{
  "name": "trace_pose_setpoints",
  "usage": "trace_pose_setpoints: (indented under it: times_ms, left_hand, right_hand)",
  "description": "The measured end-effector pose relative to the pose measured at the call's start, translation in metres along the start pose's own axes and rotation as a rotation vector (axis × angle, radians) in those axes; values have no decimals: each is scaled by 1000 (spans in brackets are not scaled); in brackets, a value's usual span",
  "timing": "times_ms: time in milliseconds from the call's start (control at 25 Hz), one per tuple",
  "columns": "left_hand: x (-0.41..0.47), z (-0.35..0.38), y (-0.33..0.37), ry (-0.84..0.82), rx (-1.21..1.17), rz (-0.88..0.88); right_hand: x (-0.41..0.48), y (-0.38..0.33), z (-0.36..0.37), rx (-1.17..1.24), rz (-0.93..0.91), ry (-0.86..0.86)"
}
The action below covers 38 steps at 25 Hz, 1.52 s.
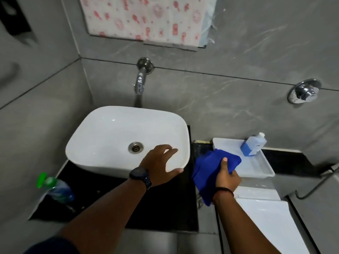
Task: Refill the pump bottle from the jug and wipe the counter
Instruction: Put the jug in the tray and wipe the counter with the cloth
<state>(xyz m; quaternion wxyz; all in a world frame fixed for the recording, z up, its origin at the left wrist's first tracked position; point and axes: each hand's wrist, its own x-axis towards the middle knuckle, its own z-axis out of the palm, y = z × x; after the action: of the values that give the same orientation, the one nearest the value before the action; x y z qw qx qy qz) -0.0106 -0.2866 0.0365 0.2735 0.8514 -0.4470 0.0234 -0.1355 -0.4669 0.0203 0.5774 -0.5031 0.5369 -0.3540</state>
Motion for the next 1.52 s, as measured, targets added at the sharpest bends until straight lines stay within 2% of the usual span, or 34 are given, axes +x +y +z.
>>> trace_pose_setpoints:
  times_ms: [160,280,400,480,560,600,680,760,920,1000,1200,1360,1520]
  left_hand:
    - [-81,-23,-45,45,96,-54]
    - [-131,-17,-76,18,187,-85]
    - [-170,-5,-111,-140,183,-196]
    - [-188,2,-136,-246,187,-282]
    - [-199,7,-153,-283,220,-347]
    - [-202,10,-157,-294,238,-375]
    - [-205,16,-165,-324,274,-419]
    - [-208,23,-171,-334,277,-464]
    - [-207,29,-177,-339,239,-493]
    - [-206,30,-175,-337,230,-502]
    - [-204,24,-175,-394,239,-526]
    - [-204,22,-174,-390,277,-494]
    - [-204,23,-174,-390,278,-494]
  right_hand:
    - [-71,45,21,-92,-106,71]
    - [-113,88,43,-172,-159,-11]
    - [-144,132,61,-357,-233,-165]
    - [-159,160,66,-607,-428,-410]
    - [-167,179,61,-870,-749,-592]
    - [-167,183,58,-945,-862,-601]
    - [-161,184,56,-980,-955,-543]
    - [-153,179,62,-1030,-950,-474]
    - [-142,180,79,-1335,-792,-417]
    - [-144,182,87,-1348,-778,-384]
    - [-161,185,115,-1335,-869,-518]
    - [-154,184,101,-1338,-968,-672]
    - [-127,180,58,-1367,-947,-606]
